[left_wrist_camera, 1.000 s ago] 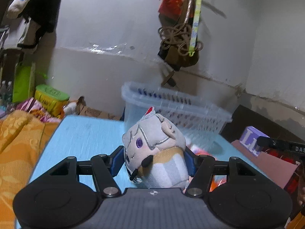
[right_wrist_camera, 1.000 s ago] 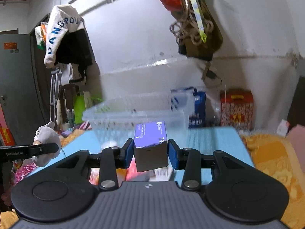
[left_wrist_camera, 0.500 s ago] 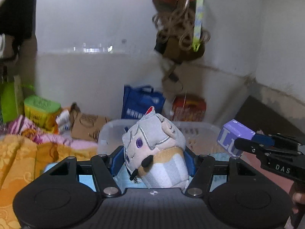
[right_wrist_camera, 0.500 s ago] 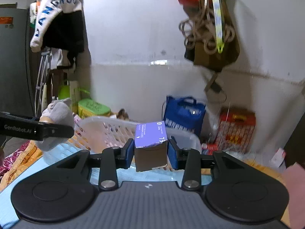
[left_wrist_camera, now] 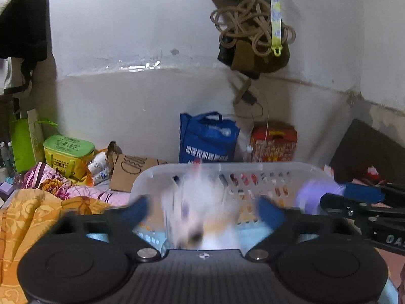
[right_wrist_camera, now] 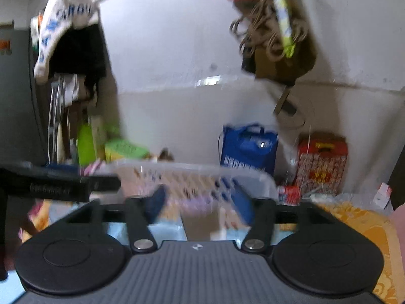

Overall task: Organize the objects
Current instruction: 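Carry the plush doll and purple box over the basket while both tools open to drop them, then grasp the red box with the left tool while the right tool grasps the red wrapped ball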

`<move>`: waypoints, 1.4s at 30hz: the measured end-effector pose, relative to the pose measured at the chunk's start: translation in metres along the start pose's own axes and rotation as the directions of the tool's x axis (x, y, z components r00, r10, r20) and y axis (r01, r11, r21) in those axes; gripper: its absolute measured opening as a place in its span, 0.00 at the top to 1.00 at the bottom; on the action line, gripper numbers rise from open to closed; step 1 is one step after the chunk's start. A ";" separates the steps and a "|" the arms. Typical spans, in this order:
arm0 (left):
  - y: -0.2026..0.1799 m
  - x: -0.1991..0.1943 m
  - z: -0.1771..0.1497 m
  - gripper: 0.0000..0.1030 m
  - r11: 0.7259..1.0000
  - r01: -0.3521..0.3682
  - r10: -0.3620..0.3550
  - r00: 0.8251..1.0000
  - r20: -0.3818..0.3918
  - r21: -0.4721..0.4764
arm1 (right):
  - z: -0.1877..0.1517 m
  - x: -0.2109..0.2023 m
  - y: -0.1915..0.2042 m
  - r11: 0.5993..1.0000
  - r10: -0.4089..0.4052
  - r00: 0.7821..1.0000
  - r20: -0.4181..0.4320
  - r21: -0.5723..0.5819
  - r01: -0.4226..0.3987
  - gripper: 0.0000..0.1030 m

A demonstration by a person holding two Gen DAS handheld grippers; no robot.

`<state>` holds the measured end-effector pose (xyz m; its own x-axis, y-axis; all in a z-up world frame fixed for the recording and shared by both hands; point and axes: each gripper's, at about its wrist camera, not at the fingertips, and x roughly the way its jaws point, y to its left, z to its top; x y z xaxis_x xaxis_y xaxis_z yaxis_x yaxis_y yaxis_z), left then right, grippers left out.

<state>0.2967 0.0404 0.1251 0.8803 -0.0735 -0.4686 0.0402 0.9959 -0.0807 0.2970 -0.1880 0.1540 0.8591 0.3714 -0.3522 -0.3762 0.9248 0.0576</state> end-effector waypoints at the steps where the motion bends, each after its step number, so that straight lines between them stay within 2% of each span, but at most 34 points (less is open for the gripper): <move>1: 0.000 -0.003 -0.001 0.00 1.000 -0.006 0.006 1.000 0.006 0.008 | 0.001 -0.006 0.000 1.000 0.000 1.000 0.018 0.011 -0.001 0.13; 3: 0.002 -0.014 -0.007 0.00 0.999 -0.021 0.021 1.000 0.005 0.026 | 0.002 -0.022 0.000 0.999 -0.006 0.999 0.033 0.034 0.005 0.10; 4: 0.004 -0.021 -0.011 0.00 0.999 -0.015 0.014 1.000 0.011 0.035 | -0.002 -0.034 0.000 0.999 -0.013 0.999 0.036 0.047 0.011 0.00; 7: 0.011 -0.057 -0.036 0.00 0.997 0.024 -0.028 0.998 0.056 0.072 | -0.034 -0.074 -0.002 0.997 -0.010 0.998 0.060 0.076 0.005 0.00; 10: 0.019 -0.097 -0.083 0.00 0.997 0.051 -0.055 0.995 0.083 0.054 | -0.086 -0.103 -0.009 0.990 0.057 0.998 0.040 0.131 -0.062 0.00; 11: 0.020 -0.112 -0.106 0.00 0.996 0.075 -0.079 0.993 0.091 0.040 | -0.102 -0.111 -0.012 0.985 0.056 0.998 0.041 0.163 -0.062 0.00; 15: 0.006 -0.149 -0.183 0.00 0.994 0.100 -0.104 0.988 0.113 0.038 | -0.162 -0.132 -0.019 0.967 0.006 1.000 0.013 0.254 -0.009 0.00; 18: -0.005 -0.158 -0.214 0.01 0.991 0.130 -0.132 0.984 0.118 0.021 | -0.187 -0.145 -0.020 0.962 -0.075 0.997 0.017 0.263 0.068 0.00; 22: -0.013 -0.151 -0.227 0.02 0.990 0.137 -0.140 0.984 0.113 0.036 | -0.199 -0.149 -0.021 0.960 -0.093 0.994 0.051 0.269 0.076 0.00; 28: -0.030 -0.141 -0.237 0.02 0.978 0.169 -0.182 0.978 0.106 0.120 | -0.212 -0.142 0.007 0.984 -0.168 0.984 0.063 0.066 0.163 0.00; 30: -0.038 -0.139 -0.247 0.02 0.978 0.151 -0.164 0.982 0.090 0.141 | -0.216 -0.139 0.014 0.983 -0.182 0.981 0.071 0.020 0.181 0.00; 32: -0.040 -0.136 -0.250 0.03 0.982 0.115 -0.130 0.988 0.087 0.152 | -0.219 -0.139 0.020 0.983 -0.183 0.979 0.087 0.004 0.183 0.00; 35: -0.037 -0.136 -0.251 0.04 0.983 0.111 -0.125 0.987 0.096 0.146 | -0.221 -0.140 0.026 0.990 -0.138 0.985 0.108 -0.005 0.139 0.00; 37: -0.033 -0.138 -0.251 0.12 0.984 0.110 -0.124 0.987 0.100 0.141 | -0.219 -0.140 0.031 0.994 -0.111 0.988 0.104 -0.007 0.112 0.00; 38: -0.031 -0.140 -0.250 0.25 0.983 0.121 -0.134 0.986 0.096 0.137 | -0.216 -0.140 0.032 0.996 -0.091 0.991 0.102 0.014 0.090 0.00; 40: -0.028 -0.146 -0.248 0.39 0.983 0.123 -0.137 0.986 0.098 0.138 | -0.213 -0.140 0.029 0.997 -0.036 0.994 0.108 0.078 0.028 0.00; 42: -0.026 -0.148 -0.248 0.39 0.983 0.112 -0.128 0.986 0.106 0.146 | -0.209 -0.134 0.029 0.994 0.011 0.995 0.101 0.111 -0.023 0.00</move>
<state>0.0484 0.0124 -0.0218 0.9130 -0.1946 -0.3585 0.2072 0.9783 -0.0033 0.0980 -0.2284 0.0076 0.8854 0.3883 -0.2556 -0.3545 0.9197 0.1689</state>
